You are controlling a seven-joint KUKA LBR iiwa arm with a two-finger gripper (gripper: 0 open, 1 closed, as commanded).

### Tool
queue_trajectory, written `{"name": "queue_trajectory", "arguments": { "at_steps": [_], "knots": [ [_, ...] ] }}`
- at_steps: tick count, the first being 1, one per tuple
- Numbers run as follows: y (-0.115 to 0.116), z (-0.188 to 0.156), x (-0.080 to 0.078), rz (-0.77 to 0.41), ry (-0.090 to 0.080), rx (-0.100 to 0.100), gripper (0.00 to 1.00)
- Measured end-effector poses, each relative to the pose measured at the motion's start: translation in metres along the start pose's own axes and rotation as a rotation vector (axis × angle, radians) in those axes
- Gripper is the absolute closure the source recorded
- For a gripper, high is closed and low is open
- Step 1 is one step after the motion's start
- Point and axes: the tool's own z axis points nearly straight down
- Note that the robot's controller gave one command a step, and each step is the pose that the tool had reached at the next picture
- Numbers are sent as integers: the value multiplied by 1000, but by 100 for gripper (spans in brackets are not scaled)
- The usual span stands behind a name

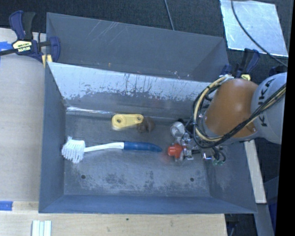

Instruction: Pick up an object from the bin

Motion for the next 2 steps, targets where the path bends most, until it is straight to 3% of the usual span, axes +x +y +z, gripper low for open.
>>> {"name": "queue_trajectory", "arguments": {
  "at_steps": [1, 2],
  "knots": [
    [-5, 6, 0, -9, 1, 1, 100],
    [2, 6, -15, 0, -6, 1, 100]
  ]
}}
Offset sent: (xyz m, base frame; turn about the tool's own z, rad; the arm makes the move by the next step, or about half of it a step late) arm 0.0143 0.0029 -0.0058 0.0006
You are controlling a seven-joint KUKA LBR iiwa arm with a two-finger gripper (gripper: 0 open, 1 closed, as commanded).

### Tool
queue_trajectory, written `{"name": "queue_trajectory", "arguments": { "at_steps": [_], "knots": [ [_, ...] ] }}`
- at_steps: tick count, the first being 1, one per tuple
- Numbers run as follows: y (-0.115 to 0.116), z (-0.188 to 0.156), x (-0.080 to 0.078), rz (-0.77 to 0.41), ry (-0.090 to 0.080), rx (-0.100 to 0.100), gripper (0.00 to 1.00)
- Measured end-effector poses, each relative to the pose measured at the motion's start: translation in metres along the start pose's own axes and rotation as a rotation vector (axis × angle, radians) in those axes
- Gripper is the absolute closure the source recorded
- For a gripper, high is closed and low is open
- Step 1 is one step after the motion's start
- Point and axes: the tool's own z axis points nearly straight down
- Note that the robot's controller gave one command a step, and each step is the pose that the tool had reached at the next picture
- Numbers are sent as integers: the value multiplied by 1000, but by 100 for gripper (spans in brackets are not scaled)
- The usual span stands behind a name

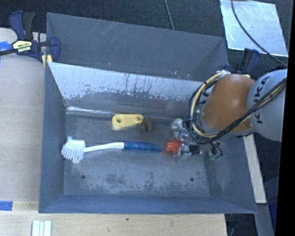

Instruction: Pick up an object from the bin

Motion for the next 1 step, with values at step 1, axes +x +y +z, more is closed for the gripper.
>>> {"name": "queue_trajectory", "arguments": {
  "at_steps": [1],
  "knots": [
    [2, -2, 16, -6, 3, 0, 100]
  ]
}}
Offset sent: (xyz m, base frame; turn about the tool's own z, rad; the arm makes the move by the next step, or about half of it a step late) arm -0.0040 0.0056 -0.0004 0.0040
